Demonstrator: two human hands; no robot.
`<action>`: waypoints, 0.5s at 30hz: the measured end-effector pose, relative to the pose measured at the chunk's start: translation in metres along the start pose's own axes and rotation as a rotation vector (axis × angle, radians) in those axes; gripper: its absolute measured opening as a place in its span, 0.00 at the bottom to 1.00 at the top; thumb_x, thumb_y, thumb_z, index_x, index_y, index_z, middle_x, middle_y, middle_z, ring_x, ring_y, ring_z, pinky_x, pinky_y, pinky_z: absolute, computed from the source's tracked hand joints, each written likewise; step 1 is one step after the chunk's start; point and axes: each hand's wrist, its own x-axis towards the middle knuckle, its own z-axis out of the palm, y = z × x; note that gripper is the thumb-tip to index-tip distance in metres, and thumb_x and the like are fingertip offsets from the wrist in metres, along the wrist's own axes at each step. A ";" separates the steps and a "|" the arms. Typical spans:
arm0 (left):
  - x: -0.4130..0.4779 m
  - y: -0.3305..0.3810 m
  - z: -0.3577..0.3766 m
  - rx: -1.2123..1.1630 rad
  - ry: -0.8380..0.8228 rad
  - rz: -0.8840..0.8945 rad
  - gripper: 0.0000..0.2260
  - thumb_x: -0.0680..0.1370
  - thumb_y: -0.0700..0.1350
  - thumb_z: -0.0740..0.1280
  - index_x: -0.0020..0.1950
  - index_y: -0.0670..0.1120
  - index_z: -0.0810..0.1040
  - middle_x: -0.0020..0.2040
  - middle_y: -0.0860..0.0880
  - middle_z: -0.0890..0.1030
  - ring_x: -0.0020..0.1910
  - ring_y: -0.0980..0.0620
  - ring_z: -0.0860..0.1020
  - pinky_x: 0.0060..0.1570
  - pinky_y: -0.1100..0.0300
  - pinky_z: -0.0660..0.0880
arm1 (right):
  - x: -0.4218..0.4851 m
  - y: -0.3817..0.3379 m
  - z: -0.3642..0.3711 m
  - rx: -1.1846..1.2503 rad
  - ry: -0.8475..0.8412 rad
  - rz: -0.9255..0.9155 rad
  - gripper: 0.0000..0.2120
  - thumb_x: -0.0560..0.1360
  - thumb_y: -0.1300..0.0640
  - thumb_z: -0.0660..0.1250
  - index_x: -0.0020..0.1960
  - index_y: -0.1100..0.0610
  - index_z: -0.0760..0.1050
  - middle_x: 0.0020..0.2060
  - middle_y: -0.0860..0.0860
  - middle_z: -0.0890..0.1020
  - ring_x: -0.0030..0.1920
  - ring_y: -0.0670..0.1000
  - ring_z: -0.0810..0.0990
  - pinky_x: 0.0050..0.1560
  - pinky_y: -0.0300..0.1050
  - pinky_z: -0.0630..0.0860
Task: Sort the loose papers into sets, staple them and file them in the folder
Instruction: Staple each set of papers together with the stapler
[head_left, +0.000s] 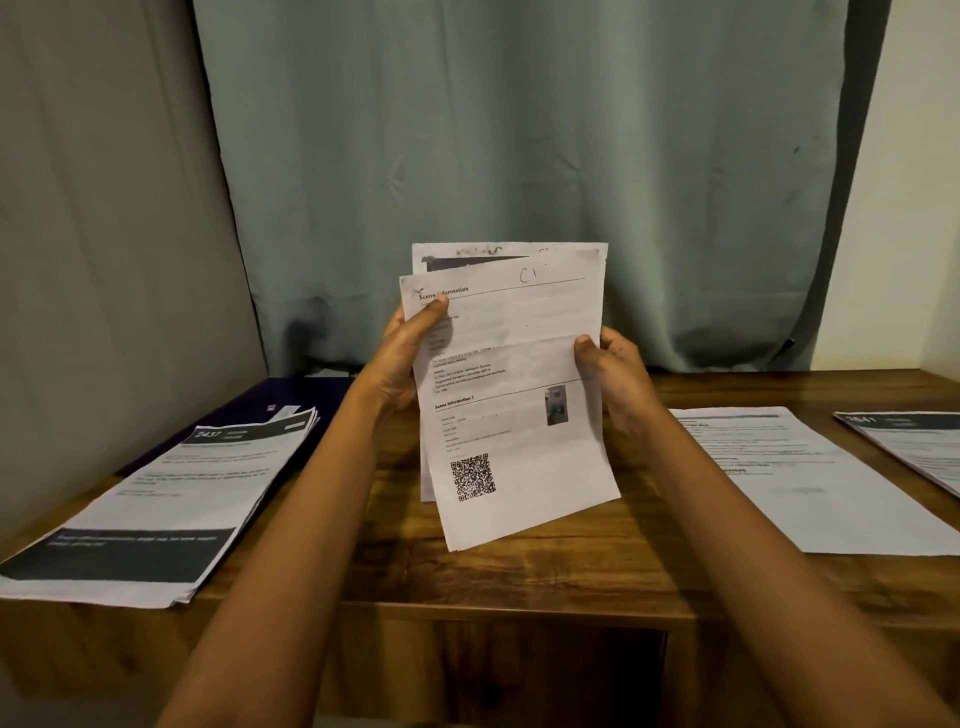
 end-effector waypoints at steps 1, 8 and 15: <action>-0.002 -0.004 -0.003 0.011 0.011 -0.003 0.13 0.75 0.44 0.68 0.58 0.45 0.75 0.47 0.48 0.85 0.46 0.48 0.83 0.44 0.51 0.81 | 0.000 0.001 0.000 -0.008 -0.006 -0.001 0.11 0.80 0.55 0.61 0.61 0.55 0.75 0.56 0.51 0.81 0.55 0.53 0.81 0.57 0.53 0.78; -0.004 -0.019 0.000 0.123 0.198 0.017 0.11 0.80 0.42 0.64 0.61 0.41 0.75 0.53 0.46 0.82 0.49 0.49 0.82 0.52 0.51 0.80 | -0.002 0.000 0.001 -0.045 -0.056 -0.073 0.12 0.81 0.59 0.60 0.62 0.59 0.74 0.56 0.52 0.81 0.55 0.51 0.80 0.57 0.46 0.78; 0.007 -0.004 0.001 0.051 0.330 0.036 0.12 0.79 0.41 0.65 0.62 0.40 0.76 0.53 0.44 0.82 0.50 0.46 0.82 0.45 0.52 0.81 | -0.004 0.003 -0.003 -0.129 -0.121 -0.071 0.06 0.80 0.58 0.62 0.56 0.58 0.74 0.49 0.50 0.81 0.45 0.44 0.81 0.42 0.35 0.78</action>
